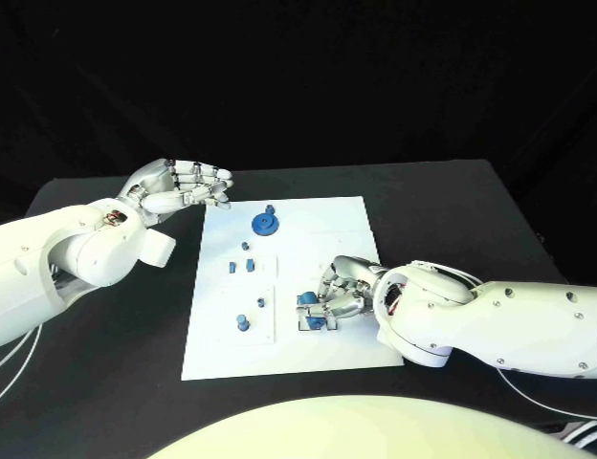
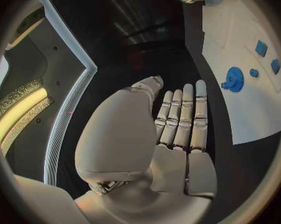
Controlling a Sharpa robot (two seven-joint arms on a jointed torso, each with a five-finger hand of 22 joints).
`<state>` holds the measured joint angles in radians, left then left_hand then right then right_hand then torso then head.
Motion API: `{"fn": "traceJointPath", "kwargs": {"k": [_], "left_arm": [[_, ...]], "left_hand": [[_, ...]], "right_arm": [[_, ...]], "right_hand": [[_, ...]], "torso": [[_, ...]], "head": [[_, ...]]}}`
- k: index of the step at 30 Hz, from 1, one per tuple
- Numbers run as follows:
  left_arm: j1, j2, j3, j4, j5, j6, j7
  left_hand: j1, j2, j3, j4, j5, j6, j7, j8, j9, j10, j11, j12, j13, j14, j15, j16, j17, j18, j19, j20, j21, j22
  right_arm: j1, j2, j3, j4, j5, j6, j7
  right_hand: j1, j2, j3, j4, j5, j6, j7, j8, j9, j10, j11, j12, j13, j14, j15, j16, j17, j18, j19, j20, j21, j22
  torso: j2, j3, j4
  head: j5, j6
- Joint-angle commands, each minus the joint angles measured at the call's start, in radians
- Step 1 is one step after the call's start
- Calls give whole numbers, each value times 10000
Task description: Assemble the parts on the task board
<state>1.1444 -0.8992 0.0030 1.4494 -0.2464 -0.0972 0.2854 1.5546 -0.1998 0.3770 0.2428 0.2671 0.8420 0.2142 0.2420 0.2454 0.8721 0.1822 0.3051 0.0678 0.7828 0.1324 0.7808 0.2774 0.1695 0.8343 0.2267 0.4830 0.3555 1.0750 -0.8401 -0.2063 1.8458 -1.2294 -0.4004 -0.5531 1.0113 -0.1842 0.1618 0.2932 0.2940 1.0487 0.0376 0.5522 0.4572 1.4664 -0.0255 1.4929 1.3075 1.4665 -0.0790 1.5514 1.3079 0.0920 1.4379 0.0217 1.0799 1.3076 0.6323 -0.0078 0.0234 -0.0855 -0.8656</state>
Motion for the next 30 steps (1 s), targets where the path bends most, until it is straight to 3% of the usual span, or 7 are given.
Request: {"fn": "traceJointPath", "kwargs": {"k": [1,3,16,21,23,26,30], "left_arm": [[7,4,7,28,-2,153,25],[7,3,7,29,-4,158,16],[7,10,7,25,-8,156,-15],[7,13,7,21,-8,151,-15],[7,15,7,20,-8,151,-13],[7,18,7,20,-8,156,-10],[6,18,7,14,-8,159,-13]], "left_hand": [[-105,-27,66,12,1,-78,171,49,-15,-44,13,40,-2,-31,7,2,-16,59,-52,4,30,8],[-105,-27,66,12,1,-78,171,49,-15,-44,13,40,-2,-31,7,2,-16,59,-52,4,30,8],[-126,-36,72,17,-1,-103,183,42,-23,-64,21,35,-5,-41,12,2,-18,58,-60,8,25,11],[-130,-38,72,19,-1,-110,186,39,-25,-71,23,33,-6,-45,14,1,-19,57,-63,9,23,11],[-130,-38,72,19,-1,-110,186,39,-25,-71,23,33,-6,-45,14,1,-19,57,-63,9,23,11],[-130,-38,72,19,-1,-110,186,39,-25,-71,23,33,-6,-45,14,1,-19,57,-63,9,23,11],[-134,-39,75,20,-1,-117,188,38,-27,-79,26,30,-7,-51,17,0,-20,56,-67,11,20,11]], "right_arm": [[-6,21,-2,-13,-26,464,17],[-6,27,-2,-18,-26,492,26],[-6,24,-2,-41,-148,213,127],[-6,11,-2,-19,-199,157,207],[-6,-21,-2,20,-170,167,350],[-6,-140,0,156,49,186,583],[3,-340,5,356,278,228,778]], "right_hand": [[-93,103,-639,-1,67,-98,21,55,-1,571,-46,-72,1843,919,-89,17,2013,-42,13,11,-74,480],[-35,336,-1558,16,105,-128,32,94,23,564,-49,-101,1840,914,-82,7,1991,-36,13,17,-129,491],[-279,581,-2558,48,155,-187,49,125,34,528,-20,-187,1799,904,-69,-16,1935,-22,-3,36,-262,488],[-362,608,-2612,50,161,-188,50,130,36,529,-19,-187,1801,905,-68,-16,1938,-22,-1,37,-264,492],[-340,732,-2595,33,166,-188,47,138,38,542,-21,-167,1822,909,-69,-11,1957,-27,10,38,-237,510],[81,948,-2473,2,116,-194,36,153,41,561,-31,-144,1851,909,-76,-12,1956,-24,16,33,-256,522],[438,1042,-2429,-18,94,-196,25,165,40,593,-41,-90,1904,918,-84,0,1994,-35,39,26,-201,566]], "torso": [[5,4,3],[5,7,1],[0,6,-1],[0,6,-1],[-1,5,4],[-2,5,12],[-8,6,9]], "head": [[5,-15],[4,-20],[-4,-14],[-6,-14],[-1,-12],[16,8],[16,24]]}}
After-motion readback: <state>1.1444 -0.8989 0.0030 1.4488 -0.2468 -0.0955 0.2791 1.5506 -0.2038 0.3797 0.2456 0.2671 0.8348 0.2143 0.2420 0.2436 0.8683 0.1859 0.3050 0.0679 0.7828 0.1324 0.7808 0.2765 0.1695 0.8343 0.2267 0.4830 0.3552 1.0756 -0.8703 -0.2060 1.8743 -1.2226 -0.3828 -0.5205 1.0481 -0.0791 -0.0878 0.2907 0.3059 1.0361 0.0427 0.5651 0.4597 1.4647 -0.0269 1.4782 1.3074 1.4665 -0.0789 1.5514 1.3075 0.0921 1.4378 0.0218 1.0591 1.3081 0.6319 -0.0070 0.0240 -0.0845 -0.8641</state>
